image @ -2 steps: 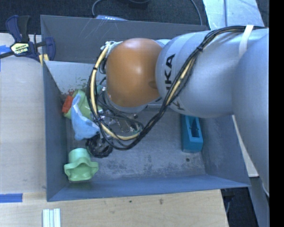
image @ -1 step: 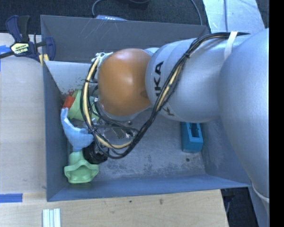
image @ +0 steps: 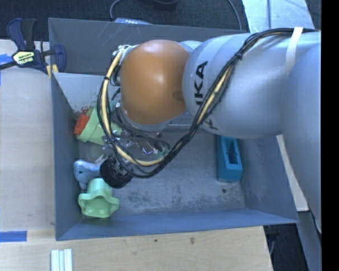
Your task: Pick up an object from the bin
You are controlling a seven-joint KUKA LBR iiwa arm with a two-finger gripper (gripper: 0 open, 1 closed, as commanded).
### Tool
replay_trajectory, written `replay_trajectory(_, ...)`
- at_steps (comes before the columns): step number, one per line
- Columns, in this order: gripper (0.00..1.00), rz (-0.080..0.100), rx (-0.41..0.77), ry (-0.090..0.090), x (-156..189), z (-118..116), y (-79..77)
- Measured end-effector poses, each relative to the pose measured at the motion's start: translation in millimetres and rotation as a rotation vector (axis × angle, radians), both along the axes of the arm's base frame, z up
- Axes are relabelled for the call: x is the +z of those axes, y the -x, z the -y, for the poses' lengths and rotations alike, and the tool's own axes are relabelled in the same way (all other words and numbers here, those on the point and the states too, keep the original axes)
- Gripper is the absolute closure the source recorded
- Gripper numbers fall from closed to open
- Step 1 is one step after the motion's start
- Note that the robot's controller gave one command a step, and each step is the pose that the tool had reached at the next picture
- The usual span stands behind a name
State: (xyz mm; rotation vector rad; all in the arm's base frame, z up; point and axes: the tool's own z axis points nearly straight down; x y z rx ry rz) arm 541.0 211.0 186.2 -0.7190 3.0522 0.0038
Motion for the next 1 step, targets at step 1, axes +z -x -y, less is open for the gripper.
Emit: replay_trajectory(1, 1.0, 0.007, -0.006, -0.002, 62.5, -14.8, -4.6)
